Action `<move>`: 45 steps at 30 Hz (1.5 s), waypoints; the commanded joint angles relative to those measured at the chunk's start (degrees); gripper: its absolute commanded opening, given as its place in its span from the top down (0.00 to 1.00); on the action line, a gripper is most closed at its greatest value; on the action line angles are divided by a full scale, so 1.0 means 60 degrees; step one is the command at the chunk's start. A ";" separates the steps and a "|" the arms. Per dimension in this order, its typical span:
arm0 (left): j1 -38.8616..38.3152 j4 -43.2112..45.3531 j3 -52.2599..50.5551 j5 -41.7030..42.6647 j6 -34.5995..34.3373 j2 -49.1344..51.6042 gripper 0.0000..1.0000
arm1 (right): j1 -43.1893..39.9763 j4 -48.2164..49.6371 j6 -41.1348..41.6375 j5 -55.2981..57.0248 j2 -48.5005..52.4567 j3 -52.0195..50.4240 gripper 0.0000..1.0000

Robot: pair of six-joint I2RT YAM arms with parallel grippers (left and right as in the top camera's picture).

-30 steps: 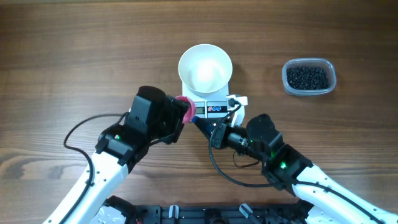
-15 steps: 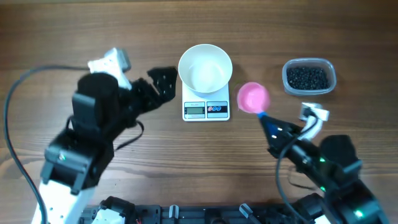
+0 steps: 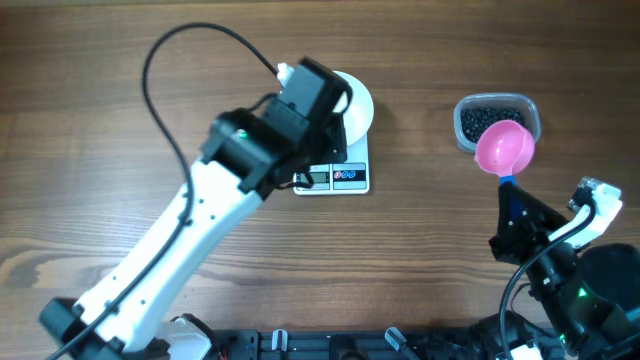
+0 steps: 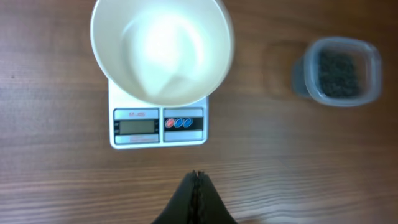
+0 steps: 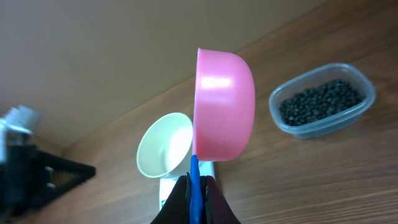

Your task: Scoop item into bowl and weigh 150g on scale

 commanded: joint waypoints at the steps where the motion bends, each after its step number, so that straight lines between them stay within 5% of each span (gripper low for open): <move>1: -0.0237 0.1166 -0.1993 -0.1388 -0.2051 0.0237 0.96 | -0.0044 0.0047 0.0076 0.0495 0.0004 0.0084 0.96; 6: -0.0277 0.4907 -0.5115 -0.0718 -0.2269 0.0248 0.96 | -0.0044 0.0018 0.0095 0.0484 0.0004 0.0073 0.95; 9: -0.0535 0.5657 -0.5468 -0.0696 -0.2262 0.0368 0.96 | -0.0044 0.0047 0.0240 0.0248 0.0004 0.0055 0.95; 12: -0.0816 0.6047 -0.5468 -0.0699 -0.2255 0.0845 0.96 | -0.0044 -0.0015 0.1024 0.0160 0.0004 0.0055 0.95; 45: -0.0900 0.7708 -0.5468 -0.1960 -0.2266 0.2685 0.96 | -0.0044 -0.0510 0.1013 0.0208 0.0011 0.0040 0.95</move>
